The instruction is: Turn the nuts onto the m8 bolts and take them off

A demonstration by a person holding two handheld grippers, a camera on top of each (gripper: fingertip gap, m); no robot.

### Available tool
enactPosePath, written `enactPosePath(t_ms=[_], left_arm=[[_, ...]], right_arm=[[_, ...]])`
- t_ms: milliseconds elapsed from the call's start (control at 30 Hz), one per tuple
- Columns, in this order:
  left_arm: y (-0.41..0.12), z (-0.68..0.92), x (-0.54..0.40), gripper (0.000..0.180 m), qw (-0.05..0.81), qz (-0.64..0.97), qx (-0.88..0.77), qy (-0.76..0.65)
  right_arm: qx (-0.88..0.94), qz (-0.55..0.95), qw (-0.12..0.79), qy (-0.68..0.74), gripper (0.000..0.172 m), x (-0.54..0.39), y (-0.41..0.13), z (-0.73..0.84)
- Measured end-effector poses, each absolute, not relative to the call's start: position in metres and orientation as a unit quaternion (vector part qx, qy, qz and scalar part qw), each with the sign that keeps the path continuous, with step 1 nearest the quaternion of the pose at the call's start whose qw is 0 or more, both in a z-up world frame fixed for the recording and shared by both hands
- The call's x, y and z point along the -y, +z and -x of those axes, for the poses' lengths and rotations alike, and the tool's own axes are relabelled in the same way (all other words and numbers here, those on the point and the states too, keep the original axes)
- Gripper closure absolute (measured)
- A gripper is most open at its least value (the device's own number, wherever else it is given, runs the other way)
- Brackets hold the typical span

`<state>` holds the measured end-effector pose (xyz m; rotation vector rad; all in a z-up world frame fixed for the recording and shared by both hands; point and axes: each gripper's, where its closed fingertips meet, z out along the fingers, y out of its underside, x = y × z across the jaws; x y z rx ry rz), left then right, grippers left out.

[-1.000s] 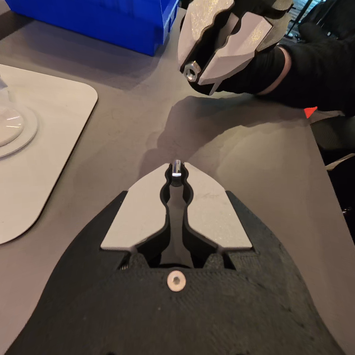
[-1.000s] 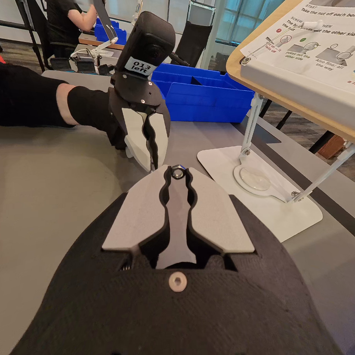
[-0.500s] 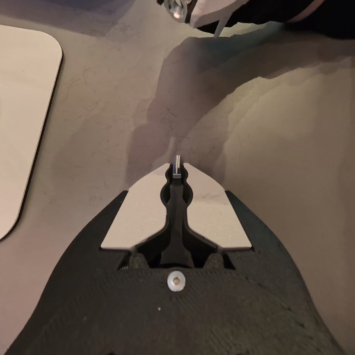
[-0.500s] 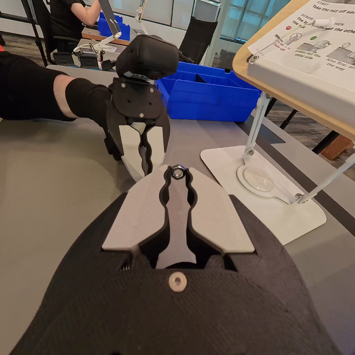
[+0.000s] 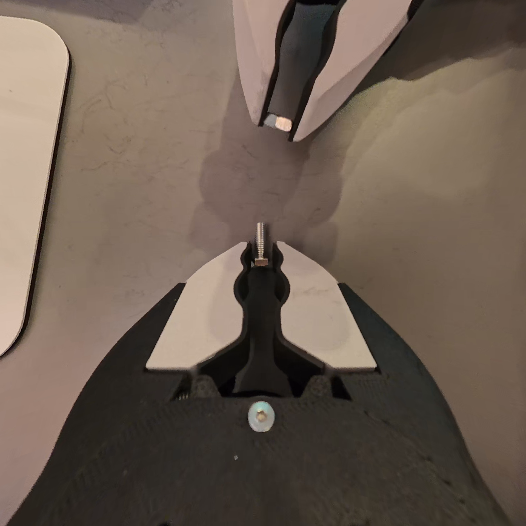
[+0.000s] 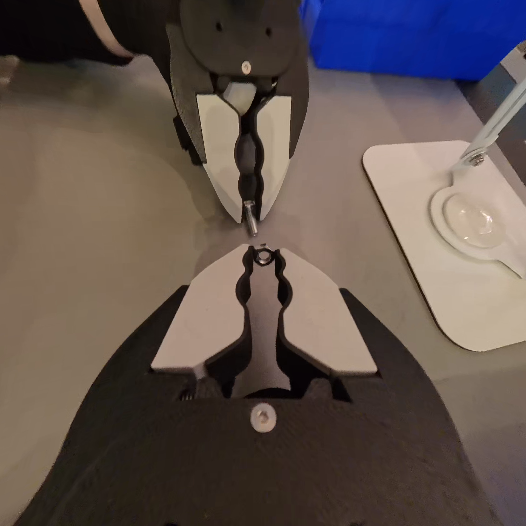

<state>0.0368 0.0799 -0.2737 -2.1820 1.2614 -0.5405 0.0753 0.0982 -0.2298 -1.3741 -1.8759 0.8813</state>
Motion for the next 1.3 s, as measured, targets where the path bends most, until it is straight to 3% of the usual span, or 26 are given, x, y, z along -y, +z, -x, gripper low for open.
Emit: enactPosePath(t_ms=[33,433,533,733,1033,1167,1300], left_arm=[[-0.274,-0.037,-0.080,0.165,0.276,0.814,-0.472,-0.196],[-0.275,-0.037,-0.076,0.159,0.199,0.833,-0.504,-0.110],[-0.273,-0.037,-0.078,0.159,0.198,0.837,-0.500,-0.104],[-0.270,-0.028,-0.080,0.159,0.179,0.857,-0.478,-0.068],[-0.276,-0.024,-0.081,0.165,0.149,0.869,-0.469,-0.043],[-0.273,-0.021,-0.089,0.165,0.187,0.872,-0.451,-0.046],[-0.229,-0.043,-0.098,0.165,0.321,0.845,-0.370,-0.212]], right_arm=[[0.719,0.523,0.316,0.330,0.157,-0.097,-0.231,-0.077],[0.774,0.554,0.181,0.245,0.157,-0.085,-0.272,-0.105],[0.770,0.556,0.177,0.259,0.157,-0.081,-0.271,-0.102],[0.759,0.564,0.191,0.265,0.137,-0.083,-0.266,-0.099],[0.748,0.567,0.205,0.277,0.147,-0.089,-0.261,-0.097],[0.729,0.573,0.231,0.295,0.147,-0.096,-0.252,-0.092],[0.661,0.562,0.296,0.400,0.139,-0.102,-0.214,-0.077]])
